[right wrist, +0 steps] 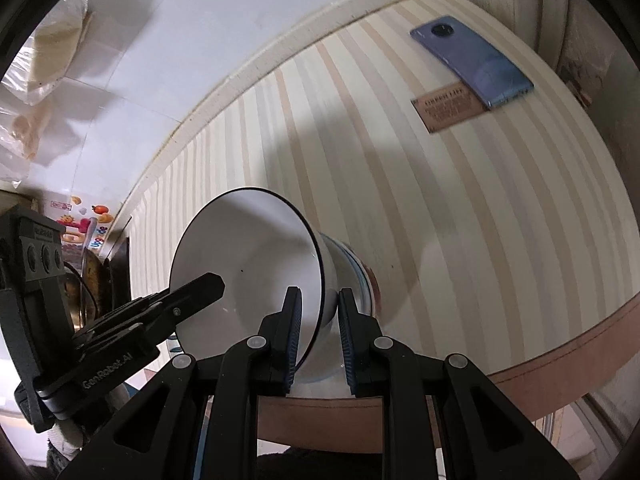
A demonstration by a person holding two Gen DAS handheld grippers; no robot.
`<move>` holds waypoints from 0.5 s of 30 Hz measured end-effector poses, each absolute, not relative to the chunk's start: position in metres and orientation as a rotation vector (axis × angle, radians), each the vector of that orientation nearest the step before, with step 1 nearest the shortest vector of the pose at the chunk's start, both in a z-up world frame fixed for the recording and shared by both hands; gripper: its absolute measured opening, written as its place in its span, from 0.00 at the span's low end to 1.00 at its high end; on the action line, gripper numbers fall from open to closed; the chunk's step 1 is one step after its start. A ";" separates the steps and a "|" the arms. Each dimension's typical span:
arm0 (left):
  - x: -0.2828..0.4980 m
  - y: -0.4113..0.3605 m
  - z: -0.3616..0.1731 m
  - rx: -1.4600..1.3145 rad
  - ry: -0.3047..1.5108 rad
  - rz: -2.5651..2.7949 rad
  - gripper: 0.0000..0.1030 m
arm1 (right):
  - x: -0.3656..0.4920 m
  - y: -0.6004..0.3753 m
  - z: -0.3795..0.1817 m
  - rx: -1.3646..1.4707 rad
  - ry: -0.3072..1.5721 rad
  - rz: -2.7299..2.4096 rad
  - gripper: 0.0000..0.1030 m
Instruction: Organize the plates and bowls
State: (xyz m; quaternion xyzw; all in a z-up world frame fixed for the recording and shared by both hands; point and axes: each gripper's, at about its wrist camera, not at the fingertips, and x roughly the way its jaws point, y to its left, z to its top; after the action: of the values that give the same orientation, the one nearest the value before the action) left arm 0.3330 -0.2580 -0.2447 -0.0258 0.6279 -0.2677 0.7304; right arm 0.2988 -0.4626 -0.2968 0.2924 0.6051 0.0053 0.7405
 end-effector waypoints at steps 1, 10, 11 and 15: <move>0.332 -0.261 -0.248 -0.040 1.385 -0.585 0.17 | 0.298 -0.463 -0.300 0.642 1.332 0.011 0.20; 0.326 -0.268 -0.266 0.039 1.400 -0.561 0.17 | 0.297 -0.456 -0.311 0.592 1.358 0.008 0.20; 0.326 -0.269 -0.266 0.049 1.399 -0.561 0.17 | 0.297 -0.455 -0.311 0.584 1.361 0.006 0.20; 0.322 -0.270 -0.263 0.077 1.378 -0.560 0.17 | 0.300 -0.453 -0.309 0.547 1.375 -0.009 0.21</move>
State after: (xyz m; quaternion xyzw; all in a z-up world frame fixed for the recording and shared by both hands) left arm 0.3218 -0.2700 -0.2629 0.0352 0.6272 -0.2549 0.7351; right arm 0.2997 -0.4526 -0.3090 0.2493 0.6265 -0.0041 0.7385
